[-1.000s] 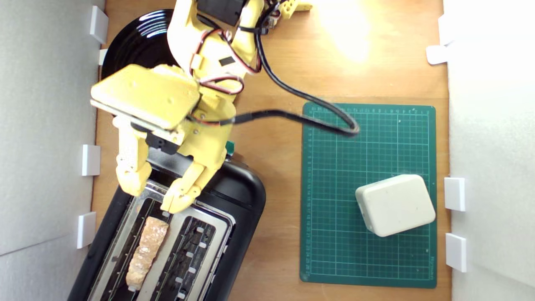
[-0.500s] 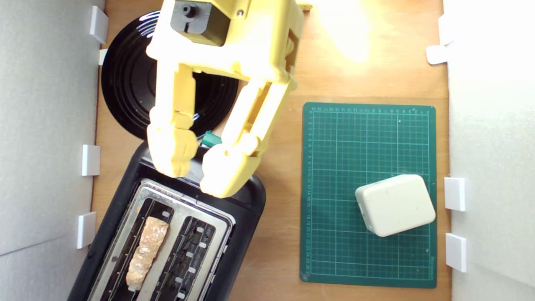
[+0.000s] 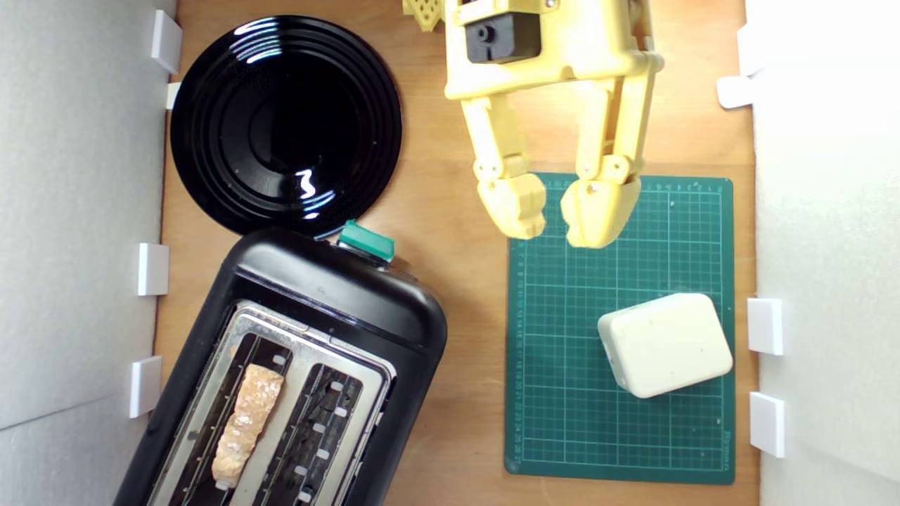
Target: Pick bread and place in toaster
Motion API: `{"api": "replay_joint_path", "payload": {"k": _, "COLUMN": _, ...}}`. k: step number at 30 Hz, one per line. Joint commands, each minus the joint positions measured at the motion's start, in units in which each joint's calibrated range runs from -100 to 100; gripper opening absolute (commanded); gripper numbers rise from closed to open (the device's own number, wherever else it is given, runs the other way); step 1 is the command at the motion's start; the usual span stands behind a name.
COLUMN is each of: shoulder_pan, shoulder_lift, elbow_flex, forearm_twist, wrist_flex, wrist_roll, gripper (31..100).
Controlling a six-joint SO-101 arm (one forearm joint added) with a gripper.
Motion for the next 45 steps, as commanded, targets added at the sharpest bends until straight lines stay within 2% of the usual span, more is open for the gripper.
{"api": "replay_joint_path", "payload": {"k": 1, "shoulder_pan": -4.4, "shoulder_lift": -7.9, "elbow_flex": 12.3, "forearm_twist": 0.3, "wrist_flex": -1.7, "wrist_roll": 0.1, "gripper": 68.1}}
{"api": "replay_joint_path", "payload": {"k": 4, "shoulder_pan": -7.1, "shoulder_lift": -13.0, "elbow_flex": 22.9, "forearm_twist": 0.3, "wrist_flex": -1.7, "wrist_roll": 1.0, "gripper": 68.1}}
{"api": "replay_joint_path", "payload": {"k": 8, "shoulder_pan": -8.6, "shoulder_lift": -19.8, "elbow_flex": 36.4, "forearm_twist": 0.3, "wrist_flex": -1.7, "wrist_roll": 2.3, "gripper": 67.6}}
{"api": "replay_joint_path", "payload": {"k": 14, "shoulder_pan": -8.8, "shoulder_lift": -30.6, "elbow_flex": 57.0, "forearm_twist": 1.2, "wrist_flex": -1.6, "wrist_roll": 3.7, "gripper": 57.2}}
{"api": "replay_joint_path", "payload": {"k": 21, "shoulder_pan": -8.3, "shoulder_lift": -39.7, "elbow_flex": 73.6, "forearm_twist": 1.2, "wrist_flex": -1.6, "wrist_roll": 6.2, "gripper": 49.4}}
{"api": "replay_joint_path", "payload": {"k": 24, "shoulder_pan": -8.1, "shoulder_lift": -43.1, "elbow_flex": 78.2, "forearm_twist": 1.2, "wrist_flex": -1.6, "wrist_roll": 6.1, "gripper": 46.0}}
{"api": "replay_joint_path", "payload": {"k": 34, "shoulder_pan": -0.2, "shoulder_lift": -52.5, "elbow_flex": 88.2, "forearm_twist": 1.2, "wrist_flex": -1.5, "wrist_roll": 5.9, "gripper": 34.9}}
{"api": "replay_joint_path", "payload": {"k": 38, "shoulder_pan": 2.2, "shoulder_lift": -56.6, "elbow_flex": 92.1, "forearm_twist": 1.2, "wrist_flex": -1.5, "wrist_roll": 5.8, "gripper": 33.4}}
{"api": "replay_joint_path", "payload": {"k": 45, "shoulder_pan": 2.6, "shoulder_lift": -60.7, "elbow_flex": 98.3, "forearm_twist": 1.1, "wrist_flex": -1.4, "wrist_roll": 3.4, "gripper": 33.0}}
